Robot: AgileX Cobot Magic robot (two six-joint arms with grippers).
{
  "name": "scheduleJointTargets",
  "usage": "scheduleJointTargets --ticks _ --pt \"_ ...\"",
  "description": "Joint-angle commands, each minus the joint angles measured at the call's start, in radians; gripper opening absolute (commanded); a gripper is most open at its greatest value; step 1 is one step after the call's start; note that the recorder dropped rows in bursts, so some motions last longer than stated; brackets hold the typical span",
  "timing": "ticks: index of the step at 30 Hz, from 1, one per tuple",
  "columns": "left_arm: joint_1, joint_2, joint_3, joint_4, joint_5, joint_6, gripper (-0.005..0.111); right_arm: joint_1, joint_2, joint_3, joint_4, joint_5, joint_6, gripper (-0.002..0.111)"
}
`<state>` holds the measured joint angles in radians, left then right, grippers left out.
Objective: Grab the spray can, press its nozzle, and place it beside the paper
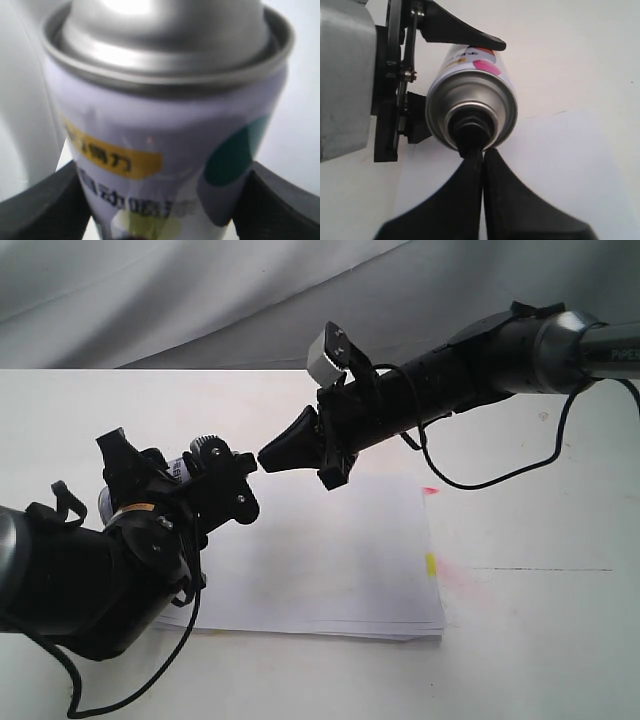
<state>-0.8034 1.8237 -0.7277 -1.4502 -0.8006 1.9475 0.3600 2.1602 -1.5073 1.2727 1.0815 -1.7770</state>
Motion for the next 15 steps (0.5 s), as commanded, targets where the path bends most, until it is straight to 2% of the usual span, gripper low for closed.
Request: scheduleJointTargets --ticks 1,15 --pt "-0.004 -0.004 -0.012 0.028 -0.029 -0.009 0.0 0.002 -0.004 -0.007 0.04 -0.006 -0.023 0.0" --pt "-0.004 -0.004 -0.012 0.028 -0.029 -0.014 0.0 0.012 -0.004 -0.007 0.061 -0.006 -0.026 0.0"
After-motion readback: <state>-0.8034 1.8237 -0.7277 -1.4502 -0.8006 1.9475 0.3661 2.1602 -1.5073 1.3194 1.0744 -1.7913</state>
